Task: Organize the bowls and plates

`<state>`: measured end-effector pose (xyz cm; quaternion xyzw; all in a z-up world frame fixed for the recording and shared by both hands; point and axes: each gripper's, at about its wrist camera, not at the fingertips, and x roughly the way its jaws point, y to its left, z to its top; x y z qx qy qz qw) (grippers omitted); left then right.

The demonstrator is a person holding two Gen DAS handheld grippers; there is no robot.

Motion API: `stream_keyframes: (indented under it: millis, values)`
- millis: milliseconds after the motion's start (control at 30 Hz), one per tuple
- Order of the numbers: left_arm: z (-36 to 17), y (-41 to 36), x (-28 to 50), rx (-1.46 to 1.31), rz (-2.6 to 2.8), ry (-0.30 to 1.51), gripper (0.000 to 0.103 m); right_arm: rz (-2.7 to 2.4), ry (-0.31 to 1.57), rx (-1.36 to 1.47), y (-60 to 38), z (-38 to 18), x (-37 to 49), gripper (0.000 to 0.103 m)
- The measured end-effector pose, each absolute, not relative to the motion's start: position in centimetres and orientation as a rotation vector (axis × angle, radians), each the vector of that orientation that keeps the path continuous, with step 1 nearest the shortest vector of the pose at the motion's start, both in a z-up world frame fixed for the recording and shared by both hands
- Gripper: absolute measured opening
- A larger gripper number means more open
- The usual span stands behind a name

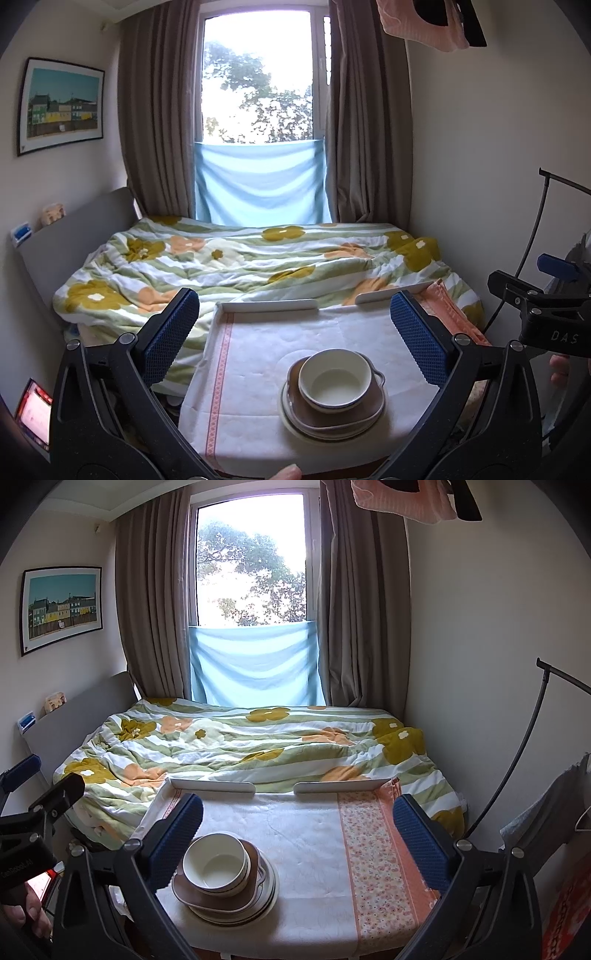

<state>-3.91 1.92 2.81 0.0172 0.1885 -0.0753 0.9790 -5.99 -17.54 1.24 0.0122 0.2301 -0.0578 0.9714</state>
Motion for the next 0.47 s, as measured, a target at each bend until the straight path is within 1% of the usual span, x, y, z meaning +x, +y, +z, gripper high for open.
stream_keyframes:
  millis: [467]
  values:
    - [2.2,3.5,-2.7,-0.004,-0.129,0.373,0.103,-0.111,0.471,0.029,-17.7,1.2,-5.4,0.102]
